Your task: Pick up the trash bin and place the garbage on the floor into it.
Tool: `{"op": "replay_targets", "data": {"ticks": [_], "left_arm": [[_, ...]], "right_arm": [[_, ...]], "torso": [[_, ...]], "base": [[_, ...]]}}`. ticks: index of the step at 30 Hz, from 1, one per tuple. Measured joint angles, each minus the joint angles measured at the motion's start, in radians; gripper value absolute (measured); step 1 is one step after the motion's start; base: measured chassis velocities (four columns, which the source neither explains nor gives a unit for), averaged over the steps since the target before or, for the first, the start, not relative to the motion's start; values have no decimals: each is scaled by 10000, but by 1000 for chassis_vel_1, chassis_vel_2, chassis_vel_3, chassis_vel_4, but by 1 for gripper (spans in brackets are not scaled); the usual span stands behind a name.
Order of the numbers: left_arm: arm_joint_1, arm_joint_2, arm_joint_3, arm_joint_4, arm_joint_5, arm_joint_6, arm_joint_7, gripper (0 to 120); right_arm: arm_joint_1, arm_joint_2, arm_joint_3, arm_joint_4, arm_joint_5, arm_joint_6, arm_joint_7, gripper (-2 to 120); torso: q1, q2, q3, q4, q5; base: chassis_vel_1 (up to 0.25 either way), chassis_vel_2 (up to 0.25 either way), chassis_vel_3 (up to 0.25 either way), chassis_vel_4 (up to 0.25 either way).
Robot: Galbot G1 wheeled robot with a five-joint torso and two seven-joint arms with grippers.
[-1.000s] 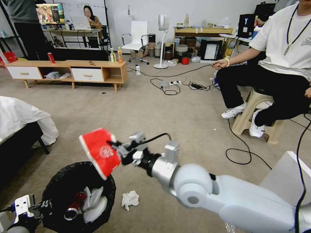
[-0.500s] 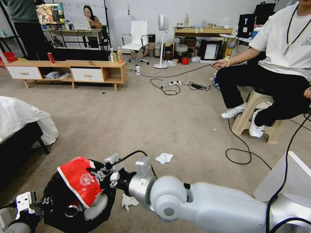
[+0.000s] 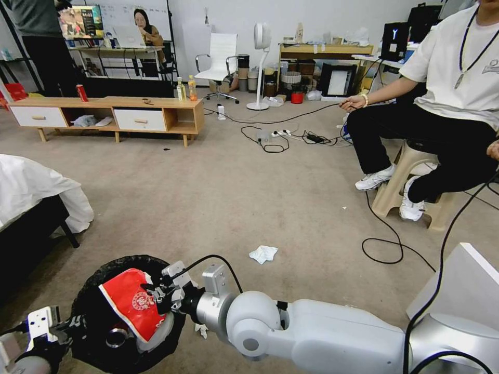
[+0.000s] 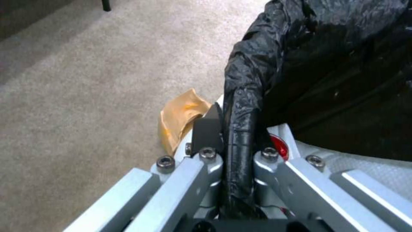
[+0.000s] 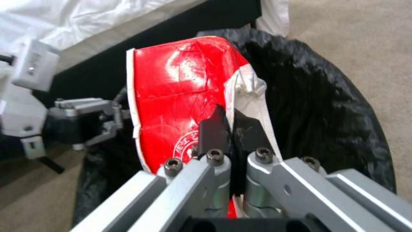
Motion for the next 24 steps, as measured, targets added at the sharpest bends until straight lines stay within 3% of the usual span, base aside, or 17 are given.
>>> {"op": "replay_targets", "data": {"ticks": [12, 15, 16, 20, 24], "left_arm": [[-65, -65, 133, 93, 48, 0, 27, 3], [-72, -83, 158, 127, 71, -1, 37, 3], [-73, -87, 164, 154, 78, 0, 49, 3], [-83, -86, 164, 184, 83, 0, 52, 3], [-129, -93, 161, 253, 98, 0, 56, 3]], "right_arm": [[-472, -79, -50, -321, -519, -2, -34, 0], [-533, 7, -58, -367, -583, 0, -34, 6], [-585, 49, -62, -382, -625, 14, -33, 14], [-602, 49, -62, -383, -646, 21, -31, 24], [-537, -10, -62, -310, -679, 47, -31, 42]], "torso": [[0, 0, 0, -1, 1], [0, 0, 0, 0, 1], [0, 0, 0, 0, 1], [0, 0, 0, 0, 1], [0, -1, 0, 0, 1]], "base": [[0, 0, 0, 0], [0, 0, 0, 0], [0, 0, 0, 0], [0, 0, 0, 0], [0, 0, 0, 0]]}}
